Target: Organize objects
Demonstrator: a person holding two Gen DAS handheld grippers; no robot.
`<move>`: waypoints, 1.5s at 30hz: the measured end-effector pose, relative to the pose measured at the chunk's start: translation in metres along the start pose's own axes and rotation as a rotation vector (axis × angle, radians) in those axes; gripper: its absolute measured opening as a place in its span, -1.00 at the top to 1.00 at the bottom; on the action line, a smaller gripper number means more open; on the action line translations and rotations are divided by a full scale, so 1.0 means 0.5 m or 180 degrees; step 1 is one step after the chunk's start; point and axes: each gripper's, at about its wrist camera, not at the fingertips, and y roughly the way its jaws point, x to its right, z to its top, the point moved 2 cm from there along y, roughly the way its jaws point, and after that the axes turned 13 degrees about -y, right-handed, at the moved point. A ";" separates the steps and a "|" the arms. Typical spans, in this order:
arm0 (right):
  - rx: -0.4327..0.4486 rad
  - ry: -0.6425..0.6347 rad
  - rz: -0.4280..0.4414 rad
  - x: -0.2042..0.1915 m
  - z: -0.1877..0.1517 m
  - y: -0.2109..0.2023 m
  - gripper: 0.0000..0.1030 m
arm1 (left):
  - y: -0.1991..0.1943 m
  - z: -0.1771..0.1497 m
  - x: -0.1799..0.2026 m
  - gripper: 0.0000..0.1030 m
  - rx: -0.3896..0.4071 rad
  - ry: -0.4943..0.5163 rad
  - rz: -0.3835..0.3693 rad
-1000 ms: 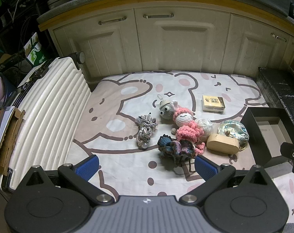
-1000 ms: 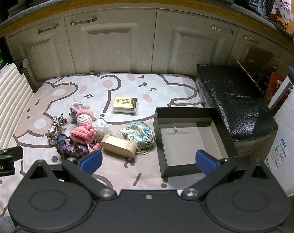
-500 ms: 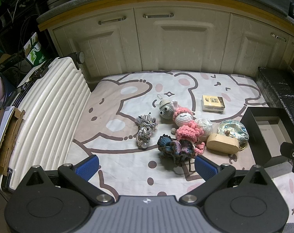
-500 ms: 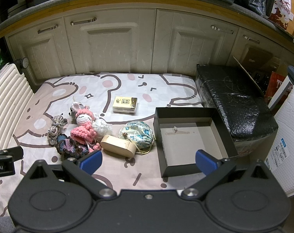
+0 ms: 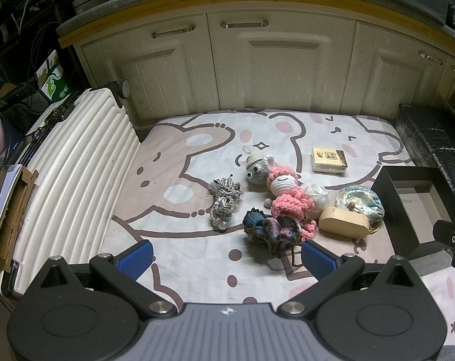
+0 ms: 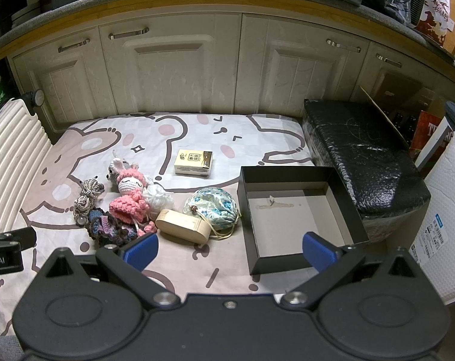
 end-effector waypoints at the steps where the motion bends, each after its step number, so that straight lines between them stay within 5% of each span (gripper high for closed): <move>1: 0.0000 0.0001 0.0001 0.000 0.000 0.000 -1.00 | 0.000 0.000 0.000 -1.00 -0.0001 0.0001 -0.0001; 35: 0.0030 0.0014 0.0003 0.001 -0.001 -0.004 -1.00 | -0.001 -0.016 0.028 -1.00 0.0045 0.0016 -0.0041; 45: 0.0253 0.0068 0.0008 0.011 0.014 -0.031 -1.00 | -0.026 0.011 0.016 -1.00 0.0178 0.0004 -0.0138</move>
